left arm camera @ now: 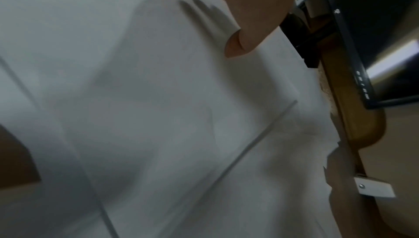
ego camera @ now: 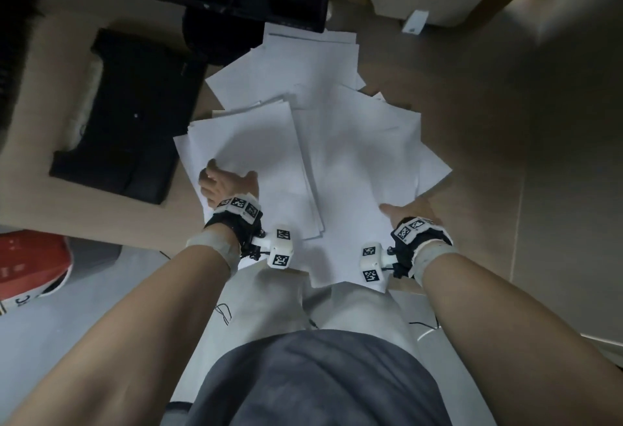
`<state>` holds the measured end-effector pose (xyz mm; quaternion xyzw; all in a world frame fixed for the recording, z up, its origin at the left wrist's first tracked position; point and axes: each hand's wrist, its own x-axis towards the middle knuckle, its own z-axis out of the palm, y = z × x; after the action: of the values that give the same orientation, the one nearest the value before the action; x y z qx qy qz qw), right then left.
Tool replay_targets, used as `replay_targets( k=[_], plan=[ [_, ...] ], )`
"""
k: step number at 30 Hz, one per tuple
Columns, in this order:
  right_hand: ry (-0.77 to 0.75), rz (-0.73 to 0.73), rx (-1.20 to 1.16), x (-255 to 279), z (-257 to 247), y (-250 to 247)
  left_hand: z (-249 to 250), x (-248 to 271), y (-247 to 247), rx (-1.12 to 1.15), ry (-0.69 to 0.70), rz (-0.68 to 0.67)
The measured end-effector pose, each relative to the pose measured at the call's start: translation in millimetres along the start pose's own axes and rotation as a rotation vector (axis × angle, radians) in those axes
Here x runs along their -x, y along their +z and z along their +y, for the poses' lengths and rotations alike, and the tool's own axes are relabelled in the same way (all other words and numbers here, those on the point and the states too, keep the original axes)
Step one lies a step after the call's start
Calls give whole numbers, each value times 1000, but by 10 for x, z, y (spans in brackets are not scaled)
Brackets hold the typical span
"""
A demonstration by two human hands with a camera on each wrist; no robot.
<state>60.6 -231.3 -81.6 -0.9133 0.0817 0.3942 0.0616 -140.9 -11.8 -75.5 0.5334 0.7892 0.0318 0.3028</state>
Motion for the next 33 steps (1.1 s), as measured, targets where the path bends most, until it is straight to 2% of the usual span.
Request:
replay_targets(
  k=[5,8,11,14,16,18,21,25,29,33],
  plan=[
    [-186,-61,-143,-150,20,-272,144,262,181,17,29,-254],
    [-283,13,-230,-111,-35,-551,111,442,268,-162,108,-388],
    [-350,138,-293,-108,-22,-921,59,585,345,-357,192,-425],
    [-396,242,-403,-129,63,-1351,144,691,384,-404,164,-418],
    [-426,211,-522,-168,140,-1549,313,797,436,-291,121,-412],
    [-470,186,-580,-182,174,-1664,521,906,554,-142,157,-462],
    [-529,191,-614,-243,173,-1797,856,1149,657,14,253,-652],
    [-593,267,-729,-234,184,-2031,1163,1594,641,247,213,-847],
    [-619,334,-843,-207,156,-2223,1345,1822,709,282,238,-959],
    [-617,364,-933,-162,85,-2396,1475,1860,715,313,275,-968]
  ],
)
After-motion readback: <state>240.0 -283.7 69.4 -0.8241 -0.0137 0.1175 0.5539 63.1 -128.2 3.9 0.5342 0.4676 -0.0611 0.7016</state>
